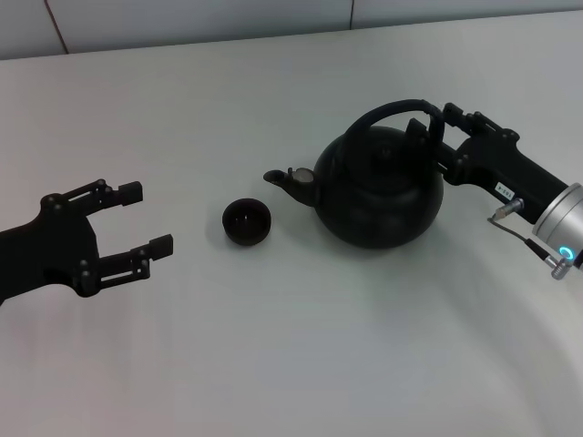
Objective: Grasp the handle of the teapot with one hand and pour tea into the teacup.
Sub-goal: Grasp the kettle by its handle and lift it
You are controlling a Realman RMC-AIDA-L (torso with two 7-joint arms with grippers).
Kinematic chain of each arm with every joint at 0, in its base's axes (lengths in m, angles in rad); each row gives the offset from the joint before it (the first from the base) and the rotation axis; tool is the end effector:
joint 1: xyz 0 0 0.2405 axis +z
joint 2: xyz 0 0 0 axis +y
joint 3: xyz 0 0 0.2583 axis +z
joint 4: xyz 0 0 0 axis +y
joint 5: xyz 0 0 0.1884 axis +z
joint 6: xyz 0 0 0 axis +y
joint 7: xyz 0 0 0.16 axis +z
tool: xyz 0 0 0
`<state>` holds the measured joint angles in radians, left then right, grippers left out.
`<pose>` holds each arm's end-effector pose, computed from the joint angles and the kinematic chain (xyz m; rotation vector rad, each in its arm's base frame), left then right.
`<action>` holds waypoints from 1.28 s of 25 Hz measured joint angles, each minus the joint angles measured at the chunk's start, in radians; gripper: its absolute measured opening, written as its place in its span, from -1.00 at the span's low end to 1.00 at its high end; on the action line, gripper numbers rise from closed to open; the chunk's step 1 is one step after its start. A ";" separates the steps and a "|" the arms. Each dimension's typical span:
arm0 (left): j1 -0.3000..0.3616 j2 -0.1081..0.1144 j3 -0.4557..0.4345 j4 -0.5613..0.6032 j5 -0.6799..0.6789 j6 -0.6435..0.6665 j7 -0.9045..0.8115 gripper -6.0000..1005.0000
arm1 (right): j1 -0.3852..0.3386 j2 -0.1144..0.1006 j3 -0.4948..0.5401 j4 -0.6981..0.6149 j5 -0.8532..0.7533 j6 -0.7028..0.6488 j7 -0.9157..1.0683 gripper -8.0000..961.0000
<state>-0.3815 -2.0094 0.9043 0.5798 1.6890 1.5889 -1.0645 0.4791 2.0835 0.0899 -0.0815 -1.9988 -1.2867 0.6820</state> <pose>-0.2661 0.2853 -0.0045 -2.6752 -0.3331 -0.8014 0.3037 0.3191 -0.0305 -1.9778 0.7183 0.8643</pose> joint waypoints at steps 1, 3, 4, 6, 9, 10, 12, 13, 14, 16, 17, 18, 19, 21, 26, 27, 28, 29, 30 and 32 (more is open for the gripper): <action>0.000 0.000 0.001 0.000 0.000 -0.003 0.000 0.59 | 0.000 0.000 0.000 0.000 0.000 0.000 0.000 0.49; 0.001 0.000 0.002 0.000 0.000 -0.008 0.000 0.59 | 0.000 0.000 -0.002 0.001 0.000 0.000 -0.007 0.41; 0.000 0.000 0.004 0.000 0.000 -0.012 0.000 0.59 | 0.000 0.000 -0.002 0.001 0.000 0.000 -0.010 0.37; -0.001 0.000 0.003 0.000 0.010 -0.016 0.000 0.59 | 0.000 0.000 0.000 0.002 0.000 0.000 -0.015 0.29; -0.003 -0.003 -0.003 0.002 0.023 -0.019 0.000 0.59 | -0.001 0.000 0.001 0.002 0.000 0.000 -0.015 0.13; -0.003 -0.004 -0.003 0.003 0.024 -0.019 0.000 0.59 | -0.001 0.000 0.001 0.002 0.000 0.000 -0.015 0.06; -0.003 -0.004 -0.003 0.003 0.025 -0.019 0.001 0.59 | -0.001 0.000 0.002 0.002 0.000 0.000 -0.015 -0.08; -0.004 -0.004 -0.004 0.003 0.025 -0.019 0.001 0.59 | -0.001 0.000 0.002 0.002 0.000 0.000 -0.015 -0.16; -0.004 -0.004 -0.004 0.003 0.025 -0.019 0.001 0.59 | -0.001 0.000 0.002 0.002 0.000 0.000 -0.015 -0.23; -0.004 -0.004 -0.005 0.003 0.025 -0.019 0.001 0.59 | 0.000 0.000 0.002 0.002 0.000 0.000 -0.015 -0.43; -0.004 -0.004 -0.005 0.003 0.025 -0.020 0.001 0.59 | 0.000 0.000 0.002 0.002 0.000 0.000 -0.016 -0.55; -0.004 -0.003 -0.005 0.003 0.026 -0.027 0.001 0.59 | 0.001 0.000 0.003 0.003 0.000 0.000 -0.016 -0.68; -0.004 -0.003 -0.005 0.003 0.026 -0.029 0.002 0.59 | 0.001 0.000 0.003 0.003 0.000 0.000 -0.016 -0.69; -0.004 -0.004 -0.005 0.003 0.026 -0.038 0.002 0.59 | 0.003 0.001 0.007 0.004 0.000 0.000 -0.016 -0.70; -0.004 -0.004 -0.005 0.003 0.026 -0.044 0.003 0.59 | 0.007 0.001 0.042 0.009 0.000 0.000 -0.018 -0.71; -0.004 -0.004 -0.005 0.003 0.026 -0.044 0.003 0.59 | 0.009 0.001 0.048 0.009 0.000 0.000 -0.018 -0.71; -0.004 -0.004 -0.005 0.003 0.026 -0.044 0.003 0.59 | 0.015 0.000 0.055 0.009 0.000 -0.005 -0.018 -0.71; -0.004 -0.004 -0.005 0.003 0.026 -0.044 0.003 0.59 | 0.015 0.000 0.055 0.009 0.000 -0.005 -0.018 -0.71; -0.004 -0.004 -0.005 0.003 0.026 -0.044 0.003 0.59 | 0.024 -0.001 0.056 0.007 0.000 -0.007 -0.018 -0.71; -0.004 -0.004 -0.005 0.003 0.026 -0.044 0.003 0.59 | 0.030 -0.001 0.056 0.005 0.000 -0.008 -0.018 -0.71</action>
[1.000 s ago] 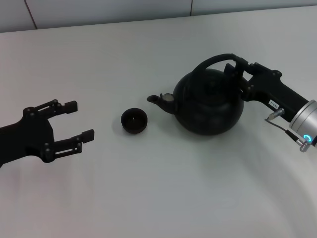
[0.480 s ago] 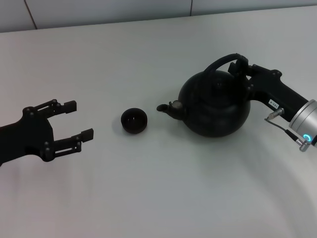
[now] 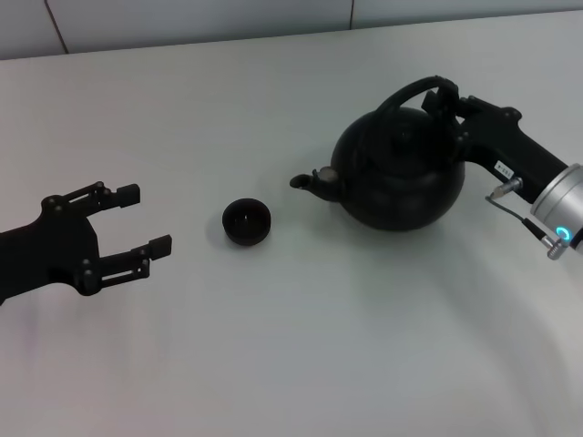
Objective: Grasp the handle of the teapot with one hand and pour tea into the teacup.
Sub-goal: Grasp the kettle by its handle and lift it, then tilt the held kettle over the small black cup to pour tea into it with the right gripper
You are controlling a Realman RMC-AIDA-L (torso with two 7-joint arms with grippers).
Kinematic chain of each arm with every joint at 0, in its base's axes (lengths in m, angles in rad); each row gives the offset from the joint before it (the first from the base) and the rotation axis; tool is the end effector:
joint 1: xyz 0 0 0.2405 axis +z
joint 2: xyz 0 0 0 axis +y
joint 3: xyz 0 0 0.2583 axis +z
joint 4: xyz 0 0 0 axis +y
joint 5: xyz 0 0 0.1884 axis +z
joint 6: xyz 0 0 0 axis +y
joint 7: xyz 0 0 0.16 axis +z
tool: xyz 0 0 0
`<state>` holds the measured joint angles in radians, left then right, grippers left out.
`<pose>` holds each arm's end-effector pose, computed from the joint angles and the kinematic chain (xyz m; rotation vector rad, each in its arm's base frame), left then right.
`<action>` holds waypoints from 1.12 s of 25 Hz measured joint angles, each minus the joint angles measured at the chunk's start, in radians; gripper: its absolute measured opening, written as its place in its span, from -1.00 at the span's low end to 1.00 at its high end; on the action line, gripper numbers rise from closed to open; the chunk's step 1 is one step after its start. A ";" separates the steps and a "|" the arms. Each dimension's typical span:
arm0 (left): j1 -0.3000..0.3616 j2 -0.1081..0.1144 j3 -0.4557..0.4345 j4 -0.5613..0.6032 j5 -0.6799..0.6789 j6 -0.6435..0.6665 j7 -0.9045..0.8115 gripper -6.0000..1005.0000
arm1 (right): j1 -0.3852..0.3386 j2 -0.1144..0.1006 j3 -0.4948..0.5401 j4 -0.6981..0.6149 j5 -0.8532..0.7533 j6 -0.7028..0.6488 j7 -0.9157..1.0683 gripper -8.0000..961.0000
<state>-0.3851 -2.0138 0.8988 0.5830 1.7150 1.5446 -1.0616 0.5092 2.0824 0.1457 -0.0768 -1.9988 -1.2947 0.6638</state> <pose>-0.2712 0.2896 -0.0076 -2.6673 -0.3422 -0.7399 0.2950 0.3310 -0.0235 -1.9389 0.6831 0.8988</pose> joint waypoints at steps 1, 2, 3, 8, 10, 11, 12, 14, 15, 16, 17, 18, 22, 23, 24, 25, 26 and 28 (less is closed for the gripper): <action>0.000 0.000 0.000 0.000 0.000 0.000 0.000 0.59 | 0.011 0.000 0.000 -0.005 0.000 0.001 -0.001 -0.71; 0.000 0.000 0.000 0.000 0.000 0.000 0.000 0.59 | 0.011 0.000 0.000 -0.005 0.000 0.001 -0.001 -0.71; 0.001 -0.002 0.000 0.000 0.000 0.000 0.000 0.59 | 0.018 0.000 0.000 -0.007 0.000 0.004 -0.008 -0.71; 0.001 -0.002 0.000 0.000 0.000 0.000 0.000 0.59 | 0.051 -0.002 -0.002 -0.020 0.000 0.008 -0.067 -0.71; 0.002 -0.002 0.000 0.000 0.000 0.000 0.000 0.59 | 0.058 -0.002 -0.005 -0.028 0.000 0.008 -0.070 -0.71; 0.002 -0.002 -0.001 0.000 0.000 0.000 0.000 0.59 | 0.068 -0.002 -0.009 -0.044 0.000 0.008 -0.071 -0.71; 0.002 -0.002 -0.001 0.000 0.000 0.000 0.000 0.59 | 0.068 -0.002 -0.009 -0.044 0.000 0.008 -0.071 -0.71; 0.002 -0.002 -0.003 0.000 0.000 0.000 0.003 0.59 | 0.078 -0.002 -0.011 -0.061 -0.004 0.008 -0.071 -0.71; 0.002 -0.002 -0.003 0.000 0.000 0.000 0.003 0.59 | 0.083 -0.002 -0.012 -0.069 -0.007 0.008 -0.071 -0.71; 0.002 -0.003 -0.011 0.000 0.000 -0.004 0.009 0.59 | 0.091 -0.002 -0.019 -0.081 -0.010 0.009 -0.071 -0.71; 0.002 -0.004 -0.012 0.000 0.000 -0.006 0.009 0.59 | 0.091 -0.002 -0.019 -0.081 -0.010 0.009 -0.071 -0.71; 0.002 -0.004 -0.012 0.000 0.000 -0.006 0.009 0.59 | 0.098 -0.002 -0.033 -0.091 -0.011 0.013 -0.072 -0.71; 0.002 -0.005 -0.012 0.000 0.000 -0.011 0.009 0.59 | 0.114 -0.002 -0.065 -0.098 -0.011 0.030 -0.072 -0.71; 0.001 -0.006 -0.012 0.000 0.000 -0.013 0.009 0.59 | 0.120 -0.002 -0.078 -0.099 -0.012 0.039 -0.072 -0.71; 0.001 -0.006 -0.012 0.000 0.000 -0.013 0.009 0.59 | 0.124 -0.002 -0.088 -0.099 -0.012 0.046 -0.072 -0.71; 0.001 -0.007 -0.012 0.000 0.000 -0.015 0.009 0.59 | 0.128 -0.002 -0.096 -0.100 -0.012 0.053 -0.072 -0.71; 0.001 -0.008 -0.012 0.000 0.000 -0.018 0.009 0.59 | 0.138 -0.002 -0.112 -0.101 -0.012 0.066 -0.076 -0.71; 0.001 -0.008 -0.012 0.000 0.000 -0.021 0.010 0.59 | 0.145 -0.002 -0.125 -0.101 -0.012 0.073 -0.087 -0.71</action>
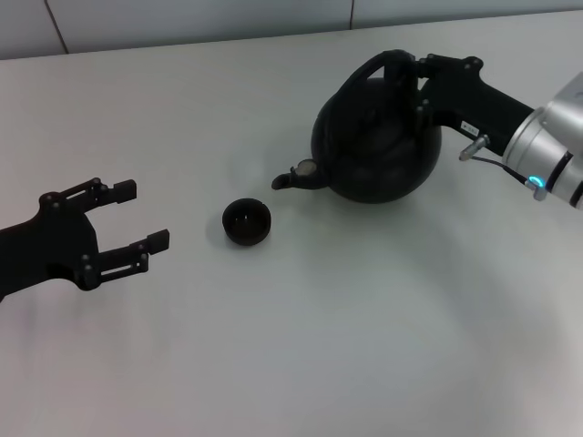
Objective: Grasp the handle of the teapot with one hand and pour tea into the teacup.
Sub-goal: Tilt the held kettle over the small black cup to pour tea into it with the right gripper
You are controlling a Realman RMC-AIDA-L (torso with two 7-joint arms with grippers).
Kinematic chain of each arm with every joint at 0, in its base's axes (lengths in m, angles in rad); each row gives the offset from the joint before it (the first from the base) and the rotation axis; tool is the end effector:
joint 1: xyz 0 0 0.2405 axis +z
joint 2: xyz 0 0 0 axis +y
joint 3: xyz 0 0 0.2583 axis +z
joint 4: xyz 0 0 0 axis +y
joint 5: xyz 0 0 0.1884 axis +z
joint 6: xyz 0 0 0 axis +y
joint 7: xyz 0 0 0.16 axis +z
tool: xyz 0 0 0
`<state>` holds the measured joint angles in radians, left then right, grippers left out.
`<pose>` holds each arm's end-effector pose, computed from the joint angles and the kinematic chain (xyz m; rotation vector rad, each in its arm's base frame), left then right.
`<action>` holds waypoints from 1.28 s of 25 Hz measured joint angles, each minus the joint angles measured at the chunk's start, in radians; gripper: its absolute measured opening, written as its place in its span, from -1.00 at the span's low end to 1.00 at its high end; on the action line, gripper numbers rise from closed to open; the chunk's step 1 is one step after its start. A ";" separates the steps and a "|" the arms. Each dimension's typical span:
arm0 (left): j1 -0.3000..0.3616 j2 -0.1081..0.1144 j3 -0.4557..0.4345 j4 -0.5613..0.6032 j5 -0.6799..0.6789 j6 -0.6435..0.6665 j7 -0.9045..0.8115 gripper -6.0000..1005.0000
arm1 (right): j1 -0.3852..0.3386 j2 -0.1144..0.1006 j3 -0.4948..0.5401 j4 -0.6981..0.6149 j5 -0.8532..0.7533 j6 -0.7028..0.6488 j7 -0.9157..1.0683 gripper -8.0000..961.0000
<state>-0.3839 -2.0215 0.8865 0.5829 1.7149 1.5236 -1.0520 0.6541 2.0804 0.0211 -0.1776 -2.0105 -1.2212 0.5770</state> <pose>-0.2726 0.2921 -0.0086 -2.6422 -0.3454 -0.7302 0.2630 0.3735 -0.0228 -2.1148 0.3780 0.7238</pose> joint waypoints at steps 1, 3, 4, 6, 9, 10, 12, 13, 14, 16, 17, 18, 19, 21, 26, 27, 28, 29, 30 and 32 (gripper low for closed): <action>0.001 0.000 0.000 0.000 0.000 -0.003 0.001 0.59 | 0.000 0.000 0.000 0.000 0.000 0.000 0.000 -0.71; 0.002 -0.001 0.000 0.000 0.000 -0.004 0.001 0.59 | 0.010 0.001 -0.007 0.000 0.000 0.009 -0.011 -0.71; 0.002 -0.001 0.000 0.000 0.000 -0.004 0.001 0.59 | 0.010 0.001 -0.007 0.000 0.000 0.009 -0.011 -0.71; 0.003 -0.003 0.000 0.000 -0.001 -0.006 0.001 0.59 | 0.017 0.001 -0.013 0.000 0.000 0.016 -0.012 -0.71; 0.006 -0.006 0.000 0.000 -0.001 -0.014 0.013 0.59 | 0.024 0.001 -0.026 0.000 0.000 0.017 -0.012 -0.71; 0.006 -0.006 0.000 0.000 -0.001 -0.014 0.013 0.59 | 0.029 0.001 -0.038 0.000 0.000 0.017 -0.019 -0.71; 0.007 -0.006 0.000 0.000 -0.002 -0.017 0.015 0.59 | 0.032 0.001 -0.044 0.000 0.000 0.017 -0.025 -0.71; 0.007 -0.007 0.000 0.000 -0.001 -0.018 0.015 0.59 | 0.037 0.001 -0.047 0.000 0.001 0.017 -0.033 -0.71; 0.007 -0.007 0.000 0.000 -0.001 -0.018 0.015 0.59 | 0.037 0.001 -0.047 0.000 0.001 0.017 -0.033 -0.71; 0.007 -0.008 0.000 0.000 -0.001 -0.024 0.015 0.59 | 0.043 0.002 -0.047 0.000 0.001 0.019 -0.036 -0.71; 0.007 -0.008 0.000 0.000 -0.001 -0.026 0.015 0.59 | 0.046 0.002 -0.047 0.000 0.000 0.019 -0.037 -0.71; 0.007 -0.008 0.000 0.000 -0.001 -0.029 0.015 0.59 | 0.051 0.002 -0.047 0.000 0.000 0.021 -0.038 -0.71; 0.007 -0.008 0.000 0.000 -0.001 -0.029 0.015 0.59 | 0.051 0.002 -0.047 0.000 0.000 0.021 -0.038 -0.71; 0.006 -0.008 0.000 0.000 -0.001 -0.031 0.015 0.59 | 0.055 0.002 -0.047 0.000 0.000 0.021 -0.039 -0.71; 0.006 -0.008 0.000 0.000 -0.001 -0.032 0.015 0.59 | 0.069 0.001 -0.063 0.000 0.001 0.022 -0.053 -0.71; 0.006 -0.008 0.000 0.000 -0.001 -0.034 0.015 0.59 | 0.070 0.001 -0.069 0.000 0.001 0.022 -0.057 -0.71; 0.006 -0.008 0.000 0.000 -0.001 -0.036 0.015 0.59 | 0.074 0.001 -0.073 0.000 0.002 0.022 -0.060 -0.71; 0.006 -0.008 0.000 0.000 -0.001 -0.036 0.015 0.59 | 0.074 0.001 -0.073 0.000 0.002 0.022 -0.060 -0.71; 0.006 -0.008 0.000 0.000 0.000 -0.041 0.015 0.59 | 0.077 0.001 -0.074 0.000 0.001 0.022 -0.061 -0.71; 0.006 -0.008 0.000 0.000 0.000 -0.041 0.015 0.59 | 0.081 0.001 -0.074 -0.005 0.000 0.022 -0.062 -0.71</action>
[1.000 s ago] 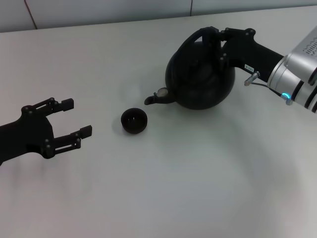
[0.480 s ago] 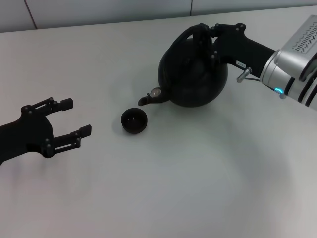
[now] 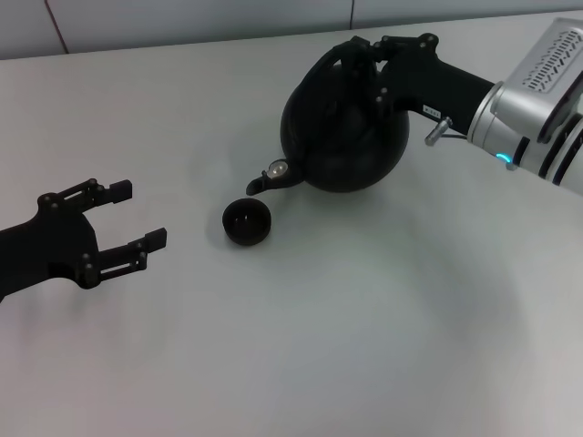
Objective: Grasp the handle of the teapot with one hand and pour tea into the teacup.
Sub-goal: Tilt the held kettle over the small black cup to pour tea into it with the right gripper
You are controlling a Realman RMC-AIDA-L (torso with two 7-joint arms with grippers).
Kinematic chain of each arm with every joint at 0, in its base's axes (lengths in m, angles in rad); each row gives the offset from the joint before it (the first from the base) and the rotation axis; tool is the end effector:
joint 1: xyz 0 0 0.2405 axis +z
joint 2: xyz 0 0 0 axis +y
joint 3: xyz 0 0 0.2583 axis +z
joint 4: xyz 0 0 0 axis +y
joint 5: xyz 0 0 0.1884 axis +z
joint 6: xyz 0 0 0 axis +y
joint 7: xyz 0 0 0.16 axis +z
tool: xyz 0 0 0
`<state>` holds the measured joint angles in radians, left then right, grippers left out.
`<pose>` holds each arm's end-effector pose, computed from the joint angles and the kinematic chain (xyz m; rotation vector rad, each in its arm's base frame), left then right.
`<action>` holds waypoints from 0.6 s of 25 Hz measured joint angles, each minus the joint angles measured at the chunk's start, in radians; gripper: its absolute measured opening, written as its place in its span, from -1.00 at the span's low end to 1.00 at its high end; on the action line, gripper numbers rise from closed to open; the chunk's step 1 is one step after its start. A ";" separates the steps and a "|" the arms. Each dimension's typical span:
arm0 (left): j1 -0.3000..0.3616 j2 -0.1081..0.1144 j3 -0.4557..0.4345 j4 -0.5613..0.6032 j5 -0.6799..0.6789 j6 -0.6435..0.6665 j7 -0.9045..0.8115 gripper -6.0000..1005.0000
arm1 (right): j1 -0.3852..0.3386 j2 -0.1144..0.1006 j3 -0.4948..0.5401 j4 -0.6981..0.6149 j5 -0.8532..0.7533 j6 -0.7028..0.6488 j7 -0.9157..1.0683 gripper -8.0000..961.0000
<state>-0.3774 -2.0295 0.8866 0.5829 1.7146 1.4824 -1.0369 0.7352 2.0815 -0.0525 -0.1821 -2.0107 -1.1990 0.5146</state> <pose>-0.2773 0.2942 -0.0115 -2.6162 -0.3524 -0.6941 0.2327 0.3908 -0.0316 -2.2028 0.1947 0.6829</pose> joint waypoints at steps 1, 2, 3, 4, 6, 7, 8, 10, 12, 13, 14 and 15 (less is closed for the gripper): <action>0.000 0.000 0.000 0.000 0.000 -0.001 0.000 0.59 | 0.001 0.000 0.000 -0.004 0.000 -0.001 0.000 -0.71; 0.000 0.000 0.000 0.000 0.000 -0.001 0.000 0.59 | 0.001 0.000 0.000 -0.004 0.000 -0.001 0.000 -0.71; 0.000 0.000 0.000 0.000 0.000 -0.001 0.000 0.59 | 0.003 0.000 0.000 -0.013 0.000 -0.004 0.000 -0.71; 0.000 0.000 0.000 0.000 0.000 -0.001 0.000 0.59 | 0.003 0.000 0.000 -0.013 0.000 -0.004 0.000 -0.71; 0.000 0.000 0.000 0.000 0.000 -0.002 0.000 0.59 | 0.010 0.000 -0.025 -0.026 0.000 -0.007 -0.001 -0.71; 0.000 0.000 0.000 0.000 0.000 -0.002 0.000 0.59 | 0.010 0.000 -0.025 -0.026 0.000 -0.007 -0.001 -0.71; 0.000 0.000 0.000 0.000 0.000 -0.002 0.000 0.59 | 0.013 0.002 -0.053 -0.037 0.003 -0.007 -0.001 -0.71; 0.000 0.000 0.000 0.000 0.000 -0.002 0.000 0.59 | 0.014 0.002 -0.060 -0.040 0.004 -0.007 -0.002 -0.71; 0.000 0.000 0.000 0.000 0.000 -0.002 0.000 0.59 | 0.018 0.003 -0.069 -0.044 0.005 -0.008 -0.012 -0.71; 0.000 0.000 0.000 0.000 0.000 -0.003 0.000 0.59 | 0.022 0.003 -0.074 -0.045 0.005 -0.009 -0.028 -0.71; 0.000 0.000 0.000 0.000 0.000 -0.004 0.000 0.59 | 0.024 0.003 -0.076 -0.045 0.006 -0.009 -0.034 -0.71; 0.000 0.000 0.000 0.000 0.000 -0.004 0.000 0.59 | 0.025 0.003 -0.076 -0.045 0.006 -0.009 -0.037 -0.71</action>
<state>-0.3774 -2.0295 0.8866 0.5829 1.7151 1.4788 -1.0369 0.7606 2.0846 -0.1286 -0.2270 -2.0051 -1.2084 0.4772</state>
